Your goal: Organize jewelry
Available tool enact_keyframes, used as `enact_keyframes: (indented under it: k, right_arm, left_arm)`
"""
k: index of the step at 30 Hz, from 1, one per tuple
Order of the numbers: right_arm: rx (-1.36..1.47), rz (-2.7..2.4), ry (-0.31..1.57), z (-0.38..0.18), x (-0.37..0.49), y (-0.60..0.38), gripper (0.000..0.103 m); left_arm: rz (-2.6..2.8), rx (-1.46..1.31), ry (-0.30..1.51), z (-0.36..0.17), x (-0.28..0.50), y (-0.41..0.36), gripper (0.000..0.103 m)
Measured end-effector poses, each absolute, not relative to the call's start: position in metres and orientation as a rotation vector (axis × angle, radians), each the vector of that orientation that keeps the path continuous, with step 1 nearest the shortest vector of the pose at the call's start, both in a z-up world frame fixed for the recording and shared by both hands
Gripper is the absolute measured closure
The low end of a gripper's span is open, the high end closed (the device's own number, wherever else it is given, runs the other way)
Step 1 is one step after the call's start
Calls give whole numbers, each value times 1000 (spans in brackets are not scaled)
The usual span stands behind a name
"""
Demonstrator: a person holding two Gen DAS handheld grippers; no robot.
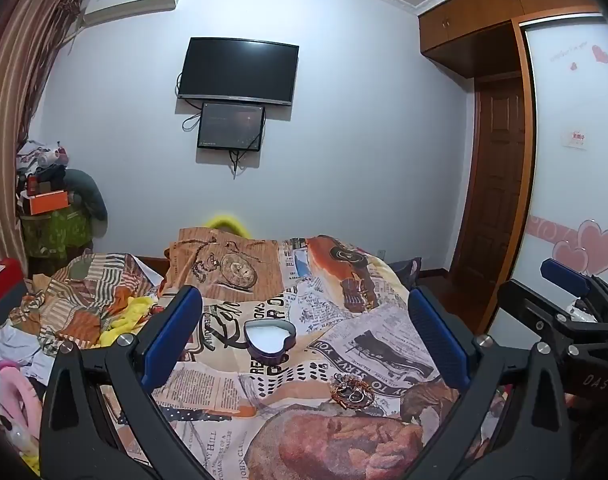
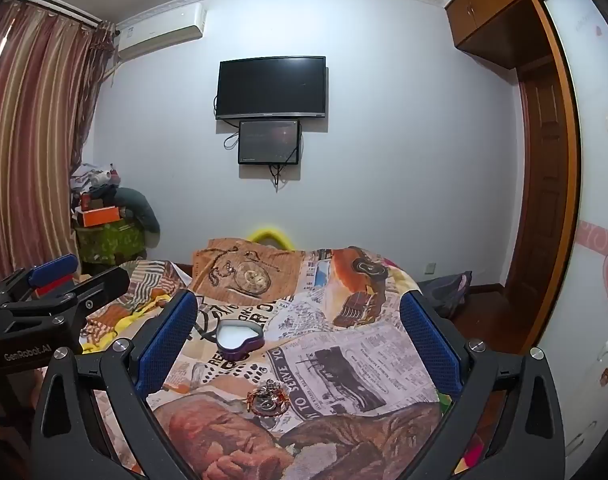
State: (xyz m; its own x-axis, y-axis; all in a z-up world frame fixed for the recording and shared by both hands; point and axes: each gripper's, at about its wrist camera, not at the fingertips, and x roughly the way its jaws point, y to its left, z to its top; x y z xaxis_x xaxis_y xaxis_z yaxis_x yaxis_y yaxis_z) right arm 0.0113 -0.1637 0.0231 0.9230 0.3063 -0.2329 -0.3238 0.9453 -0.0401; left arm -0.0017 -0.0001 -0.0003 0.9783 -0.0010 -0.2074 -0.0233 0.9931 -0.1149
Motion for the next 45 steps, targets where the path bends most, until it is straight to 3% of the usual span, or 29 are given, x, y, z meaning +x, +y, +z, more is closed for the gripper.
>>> enact_keyframes:
  k: [45]
  right_arm:
    - [-63,326,241,20,11,-165,2]
  left_arm:
    - [27,-94,254,-9,8,0,0]
